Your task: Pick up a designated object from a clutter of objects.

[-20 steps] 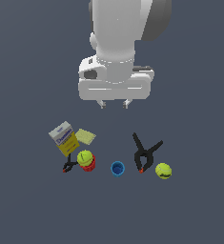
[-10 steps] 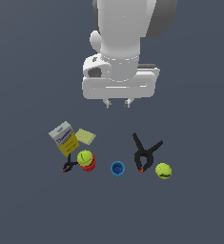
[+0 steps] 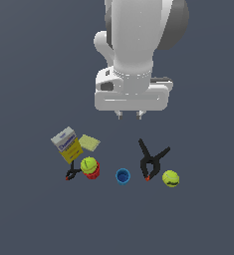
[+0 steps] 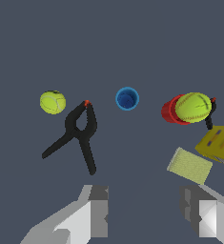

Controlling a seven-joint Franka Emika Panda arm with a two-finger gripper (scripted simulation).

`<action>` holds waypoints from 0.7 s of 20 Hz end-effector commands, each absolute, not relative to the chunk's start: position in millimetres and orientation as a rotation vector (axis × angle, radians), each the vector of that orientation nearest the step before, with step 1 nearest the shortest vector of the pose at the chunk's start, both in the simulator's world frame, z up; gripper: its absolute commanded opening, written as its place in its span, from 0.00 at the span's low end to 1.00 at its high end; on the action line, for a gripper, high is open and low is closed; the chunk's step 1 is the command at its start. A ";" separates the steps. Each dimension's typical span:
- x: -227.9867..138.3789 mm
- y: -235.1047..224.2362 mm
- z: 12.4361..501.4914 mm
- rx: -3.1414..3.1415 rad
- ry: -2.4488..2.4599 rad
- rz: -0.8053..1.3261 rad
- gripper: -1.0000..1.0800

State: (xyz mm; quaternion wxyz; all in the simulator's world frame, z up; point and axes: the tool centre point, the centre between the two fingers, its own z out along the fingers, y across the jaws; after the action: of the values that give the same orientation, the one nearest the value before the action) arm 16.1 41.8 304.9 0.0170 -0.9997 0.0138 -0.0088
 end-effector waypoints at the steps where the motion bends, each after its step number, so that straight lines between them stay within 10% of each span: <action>1: 18.9 52.2 294.1 -3.094 0.089 -0.022 0.62; 14: 28.4 134.4 204.8 -2.970 0.489 0.048 0.62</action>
State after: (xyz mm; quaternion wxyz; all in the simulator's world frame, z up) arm 28.6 124.1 216.4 0.0607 -0.9877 0.1438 0.0123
